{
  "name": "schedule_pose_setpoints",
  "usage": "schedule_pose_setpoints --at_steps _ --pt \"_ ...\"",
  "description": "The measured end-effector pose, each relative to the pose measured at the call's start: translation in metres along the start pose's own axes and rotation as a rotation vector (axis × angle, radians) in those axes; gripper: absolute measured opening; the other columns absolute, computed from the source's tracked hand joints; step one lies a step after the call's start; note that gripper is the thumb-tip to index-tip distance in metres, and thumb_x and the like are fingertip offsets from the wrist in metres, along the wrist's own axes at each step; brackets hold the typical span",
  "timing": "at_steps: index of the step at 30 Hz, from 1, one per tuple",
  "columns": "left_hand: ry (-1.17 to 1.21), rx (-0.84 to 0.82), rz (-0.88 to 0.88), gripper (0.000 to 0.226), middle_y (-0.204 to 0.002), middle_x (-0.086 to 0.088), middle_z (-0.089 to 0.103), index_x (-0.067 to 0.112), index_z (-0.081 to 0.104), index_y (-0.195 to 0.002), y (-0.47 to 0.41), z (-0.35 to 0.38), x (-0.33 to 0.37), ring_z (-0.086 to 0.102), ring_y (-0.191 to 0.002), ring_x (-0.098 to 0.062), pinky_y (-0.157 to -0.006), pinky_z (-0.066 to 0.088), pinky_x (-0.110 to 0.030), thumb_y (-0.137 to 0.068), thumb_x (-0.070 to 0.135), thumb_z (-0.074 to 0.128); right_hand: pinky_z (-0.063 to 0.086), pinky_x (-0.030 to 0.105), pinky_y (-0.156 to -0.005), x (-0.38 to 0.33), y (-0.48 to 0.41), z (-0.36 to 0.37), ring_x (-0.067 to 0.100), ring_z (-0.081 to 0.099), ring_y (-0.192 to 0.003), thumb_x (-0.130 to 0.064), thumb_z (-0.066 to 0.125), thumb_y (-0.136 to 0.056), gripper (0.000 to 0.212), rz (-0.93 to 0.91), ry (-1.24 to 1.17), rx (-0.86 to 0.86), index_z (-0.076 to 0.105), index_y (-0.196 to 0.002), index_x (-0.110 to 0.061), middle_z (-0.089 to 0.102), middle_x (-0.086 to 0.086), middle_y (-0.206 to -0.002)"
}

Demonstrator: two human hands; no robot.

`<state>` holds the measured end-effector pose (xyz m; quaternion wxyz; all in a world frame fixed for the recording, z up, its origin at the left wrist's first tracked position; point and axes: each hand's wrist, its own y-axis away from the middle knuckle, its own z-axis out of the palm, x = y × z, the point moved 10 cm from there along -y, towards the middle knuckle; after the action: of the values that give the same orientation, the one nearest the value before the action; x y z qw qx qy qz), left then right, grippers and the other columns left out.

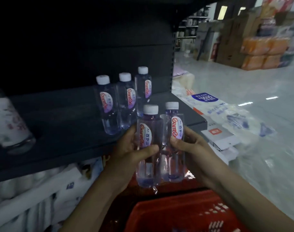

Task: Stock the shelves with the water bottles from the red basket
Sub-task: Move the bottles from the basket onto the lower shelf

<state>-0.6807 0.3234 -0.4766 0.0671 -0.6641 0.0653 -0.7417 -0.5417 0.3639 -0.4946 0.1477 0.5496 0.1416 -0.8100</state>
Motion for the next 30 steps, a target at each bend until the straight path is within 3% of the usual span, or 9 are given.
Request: schedule_pose_setpoints --at_steps 4,8,10,16,21,23,25,27,30 --pt "-0.129 0.251 0.190 0.053 -0.111 0.001 0.071 0.024 0.060 -0.122 -0.006 -0.055 0.047 0.069 -0.103 -0.015 -0.083 0.057 -0.035 -0.076 0.001 0.073 0.053 0.042 -0.093 -0.015 -0.037 0.037 0.031 0.067 -0.110 -0.010 0.075 -0.076 0.055 -0.113 0.170 -0.017 0.062 -0.129 -0.014 0.071 0.012 -0.120" --pt "-0.150 0.491 0.315 0.050 -0.106 0.003 0.072 0.016 0.060 -0.121 0.001 -0.112 0.070 0.070 -0.097 -0.012 -0.074 0.056 -0.022 -0.076 -0.004 0.071 0.052 0.036 -0.096 -0.027 -0.062 0.057 0.019 0.065 -0.112 -0.003 0.072 -0.083 0.049 -0.249 0.303 0.032 0.061 -0.129 -0.016 0.073 -0.001 -0.114" --pt "-0.210 0.548 0.351 0.045 -0.104 0.004 0.072 0.016 0.060 -0.117 0.004 -0.132 0.077 0.069 -0.096 -0.011 -0.075 0.057 -0.023 -0.078 -0.005 0.070 0.050 0.038 -0.099 -0.035 -0.072 0.056 0.017 0.064 -0.114 -0.002 0.070 -0.086 0.048 -0.311 0.336 0.067 0.061 -0.130 -0.017 0.072 -0.004 -0.116" --pt "-0.267 0.641 0.359 0.055 -0.118 -0.005 0.067 0.016 0.056 -0.128 -0.008 -0.170 0.064 0.067 -0.105 -0.018 -0.087 0.057 -0.042 -0.079 -0.004 0.071 0.049 0.047 -0.104 -0.030 -0.108 0.035 0.018 0.065 -0.114 0.002 0.065 -0.089 0.047 -0.320 0.356 0.161 0.059 -0.132 -0.016 0.071 -0.002 -0.119" --pt "-0.335 0.630 0.346 0.068 -0.117 0.004 0.064 0.027 0.049 -0.132 -0.020 -0.168 0.058 0.064 -0.105 -0.006 -0.084 0.056 -0.026 -0.077 -0.006 0.070 0.048 0.044 -0.106 -0.022 -0.127 0.037 0.015 0.060 -0.119 -0.008 0.067 -0.091 0.049 -0.312 0.476 0.149 0.053 -0.137 -0.020 0.067 -0.007 -0.125" --pt "-0.453 0.655 0.271 0.076 -0.126 0.006 0.058 0.037 0.043 -0.135 -0.017 -0.173 0.049 0.059 -0.113 -0.006 -0.093 0.053 -0.031 -0.074 0.006 0.077 0.047 0.043 -0.106 -0.020 -0.130 0.036 0.015 0.058 -0.120 -0.015 0.071 -0.088 0.056 -0.312 0.542 0.150 0.049 -0.139 -0.024 0.063 -0.007 -0.128" --pt "-0.573 0.649 0.175 0.071 -0.119 0.013 0.060 0.049 0.045 -0.123 -0.013 -0.177 0.039 0.058 -0.113 -0.007 -0.096 0.051 -0.039 -0.071 0.015 0.080 0.050 0.038 -0.099 -0.015 -0.126 0.027 0.016 0.059 -0.116 -0.015 0.076 -0.083 0.070 -0.286 0.629 0.184 0.041 -0.141 -0.029 0.057 -0.003 -0.131" --pt "-0.620 0.628 0.114 0.069 -0.106 0.022 0.064 0.053 0.045 -0.119 -0.009 -0.180 0.032 0.063 -0.099 0.004 -0.088 0.054 -0.030 -0.073 0.012 0.079 0.053 0.035 -0.092 -0.009 -0.123 0.020 0.015 0.062 -0.106 -0.010 0.077 -0.078 0.076 -0.261 0.752 0.194 0.038 -0.140 -0.031 0.057 0.001 -0.127" --pt "-0.664 0.633 0.100 0.077 -0.097 0.025 0.063 0.043 0.040 -0.135 -0.011 -0.181 0.030 0.060 -0.085 0.018 -0.070 0.047 -0.007 -0.076 0.010 0.078 0.052 0.022 -0.079 0.001 -0.122 0.020 0.009 0.064 -0.095 -0.009 0.074 -0.081 0.065 -0.259 0.865 0.181 0.041 -0.134 -0.026 0.058 -0.020 -0.103"
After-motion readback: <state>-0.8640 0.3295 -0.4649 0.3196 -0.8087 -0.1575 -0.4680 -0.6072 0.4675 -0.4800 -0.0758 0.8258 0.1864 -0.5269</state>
